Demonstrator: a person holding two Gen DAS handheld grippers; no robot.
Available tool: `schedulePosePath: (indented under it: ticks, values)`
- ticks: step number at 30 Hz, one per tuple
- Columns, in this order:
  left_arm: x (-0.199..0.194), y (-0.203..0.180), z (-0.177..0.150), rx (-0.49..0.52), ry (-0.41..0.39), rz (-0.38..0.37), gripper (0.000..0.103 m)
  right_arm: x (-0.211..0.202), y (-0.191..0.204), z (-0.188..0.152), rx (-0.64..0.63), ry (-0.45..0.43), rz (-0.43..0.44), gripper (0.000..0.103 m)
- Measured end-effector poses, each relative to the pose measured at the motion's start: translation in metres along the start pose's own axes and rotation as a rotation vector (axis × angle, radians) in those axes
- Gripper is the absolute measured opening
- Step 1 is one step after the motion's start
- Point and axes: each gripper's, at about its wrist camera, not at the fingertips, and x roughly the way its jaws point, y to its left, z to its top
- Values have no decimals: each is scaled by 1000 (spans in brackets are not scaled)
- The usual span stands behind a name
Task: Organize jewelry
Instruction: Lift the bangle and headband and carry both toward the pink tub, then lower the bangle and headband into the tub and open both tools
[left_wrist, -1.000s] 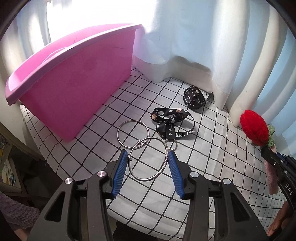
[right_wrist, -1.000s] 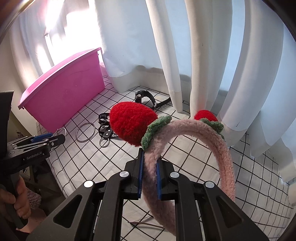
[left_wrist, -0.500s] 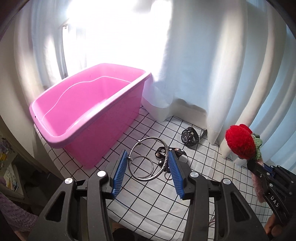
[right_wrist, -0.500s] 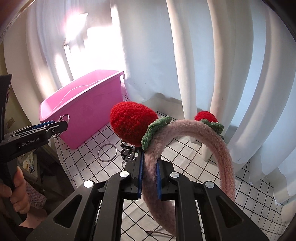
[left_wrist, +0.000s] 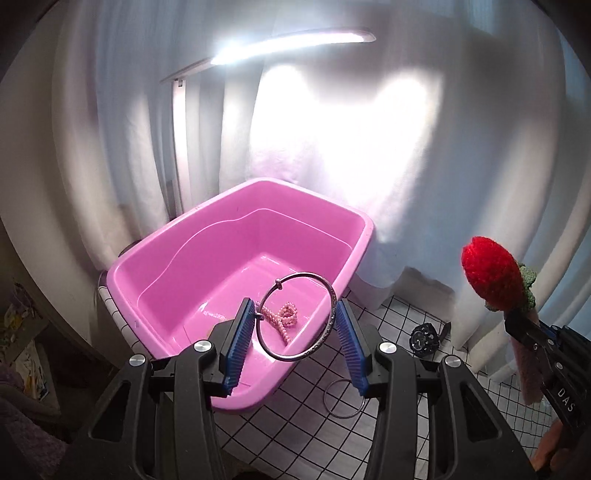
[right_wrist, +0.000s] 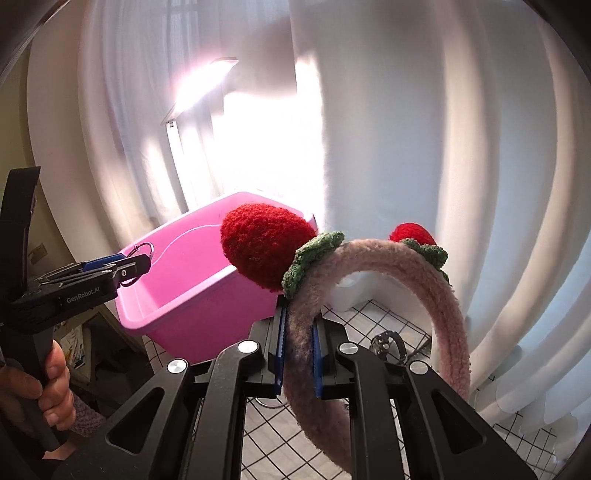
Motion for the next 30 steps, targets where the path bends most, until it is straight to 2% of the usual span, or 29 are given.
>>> schedulePosePath:
  ticks: [8, 16, 22, 30]
  values:
    - [31, 62, 44, -34, -3, 15, 44, 46, 57, 65, -85, -39, 68, 12]
    - [61, 104, 69, -63, 11, 24, 44, 94, 93, 105, -127, -25, 134, 12]
    - [84, 117, 74, -72, 53, 24, 44, 134, 109, 118, -146, 39, 177, 12]
    - [124, 127, 71, -92, 167, 26, 44, 196, 120, 118, -169, 176, 205, 12]
